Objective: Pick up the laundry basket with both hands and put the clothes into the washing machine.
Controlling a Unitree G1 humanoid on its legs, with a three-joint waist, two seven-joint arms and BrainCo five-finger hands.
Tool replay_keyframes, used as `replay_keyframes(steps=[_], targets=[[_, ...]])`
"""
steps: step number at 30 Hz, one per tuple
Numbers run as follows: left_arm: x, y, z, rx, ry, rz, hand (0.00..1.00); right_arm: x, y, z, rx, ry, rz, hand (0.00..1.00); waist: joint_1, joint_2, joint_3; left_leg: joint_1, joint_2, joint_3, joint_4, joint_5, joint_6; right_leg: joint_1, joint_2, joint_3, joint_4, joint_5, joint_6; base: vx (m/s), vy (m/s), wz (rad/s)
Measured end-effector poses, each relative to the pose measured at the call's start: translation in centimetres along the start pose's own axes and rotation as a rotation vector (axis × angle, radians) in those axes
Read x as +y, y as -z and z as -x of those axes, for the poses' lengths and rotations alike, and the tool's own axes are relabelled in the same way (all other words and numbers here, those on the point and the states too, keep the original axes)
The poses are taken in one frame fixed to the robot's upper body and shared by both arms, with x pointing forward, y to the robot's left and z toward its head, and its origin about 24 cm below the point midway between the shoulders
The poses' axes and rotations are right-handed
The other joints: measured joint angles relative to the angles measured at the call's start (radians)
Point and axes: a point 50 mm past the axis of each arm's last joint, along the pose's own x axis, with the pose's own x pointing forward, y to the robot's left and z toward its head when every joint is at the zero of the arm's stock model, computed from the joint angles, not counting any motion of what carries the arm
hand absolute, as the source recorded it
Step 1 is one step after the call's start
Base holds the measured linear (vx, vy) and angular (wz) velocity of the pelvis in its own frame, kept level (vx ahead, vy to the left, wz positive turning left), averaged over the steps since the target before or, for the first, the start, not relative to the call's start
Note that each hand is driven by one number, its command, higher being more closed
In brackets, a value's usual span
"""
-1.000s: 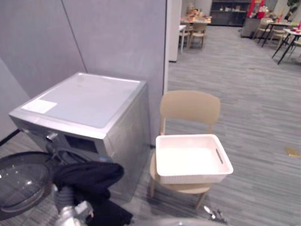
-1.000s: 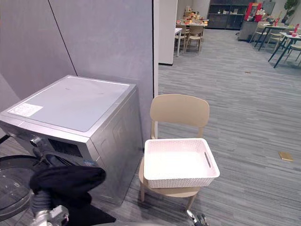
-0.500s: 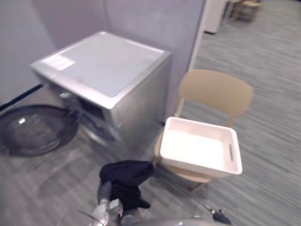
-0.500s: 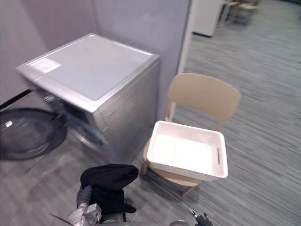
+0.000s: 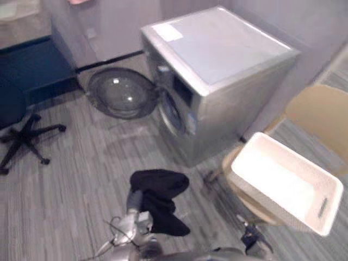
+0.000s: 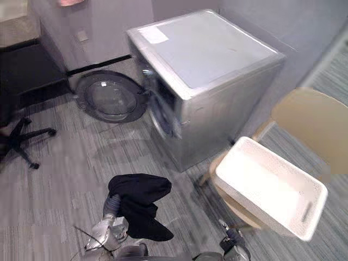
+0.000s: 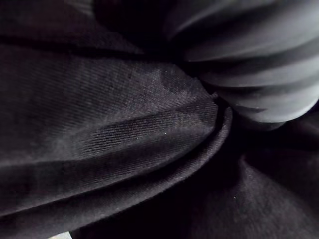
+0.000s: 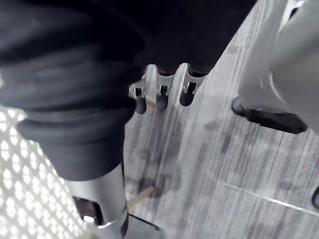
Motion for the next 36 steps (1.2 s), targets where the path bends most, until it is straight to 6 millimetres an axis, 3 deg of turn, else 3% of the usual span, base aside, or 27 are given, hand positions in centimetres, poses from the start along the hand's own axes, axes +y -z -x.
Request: replay_keyframes(steps=[2, 4, 6, 7, 8, 9, 10, 13, 15, 16, 17, 18, 19, 20, 21, 24, 26, 28, 30, 31, 32, 34, 35, 36], targets=[[0.2, 0.1, 0.1, 0.004, -0.004, -0.009, 1.00, 0.1, 0.1, 0.0, 0.003, -0.002, -0.008, 0.00, 0.000, 0.007, -0.017, 0.025, -0.035, 0.006, -0.015, 0.008, 0.014, 0.010, -0.047, 0.007, 0.028, 0.053, -0.024, 0.09, 0.339, 0.18], [0.2, 0.3, 0.3, 0.013, -0.004, -0.008, 1.00, -0.6, -0.1, 0.0, -0.002, 0.015, -0.012, 0.00, -0.007, 0.029, -0.036, 0.111, -0.107, 0.005, -0.137, 0.046, 0.074, -0.003, -0.177, 0.036, 0.199, 0.138, -0.160, 0.11, 0.327, 0.35], [-0.3, 0.6, 0.4, 0.021, 0.005, 0.007, 1.00, -1.4, -0.5, 0.1, -0.025, 0.028, -0.006, 0.00, -0.011, 0.033, -0.039, 0.154, -0.132, -0.010, -0.181, 0.055, 0.105, -0.041, -0.245, 0.101, 0.314, 0.221, -0.278, 0.15, 0.177, 0.47], [-0.9, 0.9, 0.4, 0.030, 0.022, 0.012, 1.00, -1.7, -1.3, 0.1, -0.054, 0.029, -0.007, 0.00, -0.016, 0.054, -0.043, 0.180, -0.132, -0.034, -0.181, 0.032, 0.154, -0.141, -0.239, 0.304, 0.414, 0.233, -0.246, 0.15, 0.101, 0.44], [-0.8, 1.1, 0.5, 0.037, 0.021, 0.008, 1.00, -1.4, -1.2, 0.1, -0.055, 0.019, -0.004, 0.00, -0.015, 0.050, -0.042, 0.186, -0.127, -0.041, -0.178, 0.030, 0.157, -0.183, -0.204, 0.393, 0.443, 0.192, -0.196, 0.15, 0.072, 0.53], [-0.6, 1.4, 0.5, 0.052, 0.017, 0.001, 1.00, -0.9, -0.8, 0.3, -0.056, -0.004, -0.014, 0.00, -0.015, 0.044, -0.037, 0.192, -0.118, -0.049, -0.170, 0.025, 0.164, -0.260, -0.105, 0.534, 0.501, 0.114, -0.156, 0.16, 0.029, 0.46], [-0.5, 1.5, 0.6, 0.058, 0.016, -0.004, 1.00, -0.2, 0.1, 0.7, -0.056, -0.029, -0.040, 0.00, -0.018, 0.022, -0.034, 0.197, -0.113, -0.062, -0.159, 0.002, 0.177, -0.346, 0.018, 0.655, 0.546, 0.047, -0.131, 0.16, -0.002, 0.51], [-0.9, 1.8, 0.7, 0.071, 0.049, -0.021, 1.00, -0.1, 1.0, 1.1, -0.050, -0.035, -0.073, 0.00, -0.035, -0.015, -0.024, 0.197, -0.114, -0.109, -0.109, -0.076, 0.168, -0.430, 0.164, 0.752, 0.531, -0.030, -0.081, 0.14, -0.107, 0.44], [-2.3, 2.7, 1.0, 0.113, 0.134, -0.052, 1.00, -1.8, 2.4, 1.7, -0.018, 0.012, -0.111, 0.00, -0.062, -0.011, -0.025, 0.189, -0.088, -0.171, -0.044, -0.154, 0.150, -0.491, 0.270, 0.804, 0.391, -0.067, -0.028, 0.18, -0.207, 0.82], [-2.7, 2.8, 1.0, 0.116, 0.153, -0.058, 1.00, -2.2, 2.9, 1.8, -0.008, 0.027, -0.130, 0.00, -0.066, -0.010, -0.027, 0.190, -0.083, -0.191, -0.040, -0.164, 0.141, -0.502, 0.276, 0.811, 0.332, -0.063, -0.020, 0.26, -0.209, 1.02], [-3.5, 2.8, 1.0, 0.116, 0.200, -0.061, 1.00, -2.9, 3.1, 2.0, -0.005, 0.050, -0.166, 0.00, -0.074, -0.012, -0.028, 0.198, -0.071, -0.233, -0.043, -0.188, 0.121, -0.520, 0.268, 0.821, 0.159, -0.039, -0.002, 0.27, -0.192, 0.77], [-3.8, 2.8, 1.0, 0.116, 0.215, -0.065, 1.00, -3.0, 3.3, 2.1, -0.003, 0.056, -0.172, 0.00, -0.073, -0.013, -0.030, 0.204, -0.065, -0.247, -0.046, -0.200, 0.112, -0.514, 0.262, 0.819, 0.096, -0.001, -0.010, 0.49, -0.346, 0.86], [-4.4, 3.0, 1.1, 0.128, 0.235, -0.066, 1.00, -3.6, 3.6, 2.2, 0.004, 0.077, -0.195, 0.00, -0.075, 0.006, -0.046, 0.222, -0.030, -0.265, -0.051, -0.216, 0.097, -0.481, 0.267, 0.750, 0.091, 0.044, -0.057, 0.46, -0.318, 0.71], [-4.8, 2.8, 1.1, 0.122, 0.252, -0.077, 1.00, -4.0, 3.4, 2.2, -0.007, 0.085, -0.192, 0.00, -0.079, 0.027, -0.054, 0.224, -0.009, -0.268, -0.043, -0.204, 0.095, -0.465, 0.278, 0.719, 0.094, 0.013, -0.072, 0.59, -0.386, 0.89], [-5.6, 2.5, 1.2, 0.105, 0.288, -0.075, 1.00, -3.8, 3.1, 2.1, -0.014, 0.082, -0.190, 0.00, -0.081, 0.029, -0.056, 0.230, -0.002, -0.266, -0.032, -0.171, 0.112, -0.441, 0.274, 0.688, 0.107, -0.006, -0.120, 0.40, -0.258, 0.71], [-6.2, 2.3, 1.2, 0.090, 0.303, -0.072, 1.00, -2.6, 1.9, 1.8, -0.049, 0.045, -0.193, 0.00, -0.089, 0.050, -0.073, 0.240, 0.039, -0.264, 0.037, -0.097, 0.114, -0.341, 0.324, 0.656, 0.046, -0.026, -0.150, 0.50, -0.300, 0.31], [-6.1, 1.9, 1.3, 0.075, 0.298, -0.065, 1.00, -1.5, 1.0, 1.6, -0.081, 0.010, -0.198, 0.00, -0.088, 0.060, -0.089, 0.159, 0.051, -0.265, 0.244, -0.059, 0.067, -0.278, 0.366, 0.661, -0.040, -0.027, -0.152, 0.31, -0.141, -0.13], [-6.1, 1.6, 1.3, 0.058, 0.296, -0.058, 1.00, -0.8, 0.4, 1.5, -0.100, -0.006, -0.208, 0.00, -0.081, 0.073, -0.080, -0.045, 0.070, -0.282, 0.754, 0.058, -0.137, -0.162, 0.412, 0.664, -0.129, -0.024, -0.150, 0.29, -0.091, -0.02], [-5.6, 1.8, 1.5, 0.068, 0.275, -0.054, 1.00, -1.0, 0.6, 1.5, -0.092, 0.007, -0.206, 0.00, -0.062, 0.074, -0.076, -0.127, 0.088, -0.235, 0.978, 0.067, -0.127, -0.074, 0.430, 0.680, -0.172, -0.024, -0.151, 0.21, -0.021, -0.21], [-4.9, 2.1, 1.7, 0.079, 0.245, -0.048, 1.00, -0.9, 0.8, 1.6, -0.084, 0.007, -0.195, 0.00, -0.050, 0.071, -0.074, -0.177, 0.106, -0.182, 1.050, 0.052, -0.098, -0.023, 0.433, 0.700, -0.205, -0.024, -0.151, 0.19, 0.022, -0.49], [-4.5, 2.3, 2.0, 0.089, 0.227, -0.045, 1.00, -1.0, 1.0, 1.6, -0.076, 0.025, -0.189, 0.00, -0.040, 0.068, -0.076, -0.236, 0.124, -0.128, 1.034, 0.018, -0.029, 0.009, 0.430, 0.730, -0.236, -0.019, -0.144, 0.13, 0.041, -0.57], [-4.0, 2.3, 2.4, 0.087, 0.210, -0.043, 1.00, -0.9, 1.0, 1.6, -0.081, 0.020, -0.186, 0.00, -0.033, 0.064, -0.075, -0.311, 0.156, -0.070, 0.914, -0.027, 0.049, 0.024, 0.423, 0.776, -0.281, 0.000, -0.126, 0.16, 0.125, -0.76], [-3.8, 2.4, 2.5, 0.094, 0.207, -0.048, 1.00, -0.6, 1.2, 1.6, -0.076, 0.011, -0.181, 0.00, -0.026, 0.046, -0.072, -0.321, 0.171, -0.037, 0.791, -0.048, 0.083, 0.034, 0.404, 0.817, -0.296, 0.009, -0.112, 0.25, 0.223, -1.00], [-3.7, 2.5, 2.5, 0.096, 0.206, -0.053, 1.00, -0.4, 1.3, 1.7, -0.071, 0.006, -0.171, 0.00, -0.019, 0.026, -0.065, -0.312, 0.174, -0.034, 0.682, -0.055, 0.094, 0.046, 0.381, 0.850, -0.304, 0.012, -0.105, 0.23, 0.215, -0.93]])
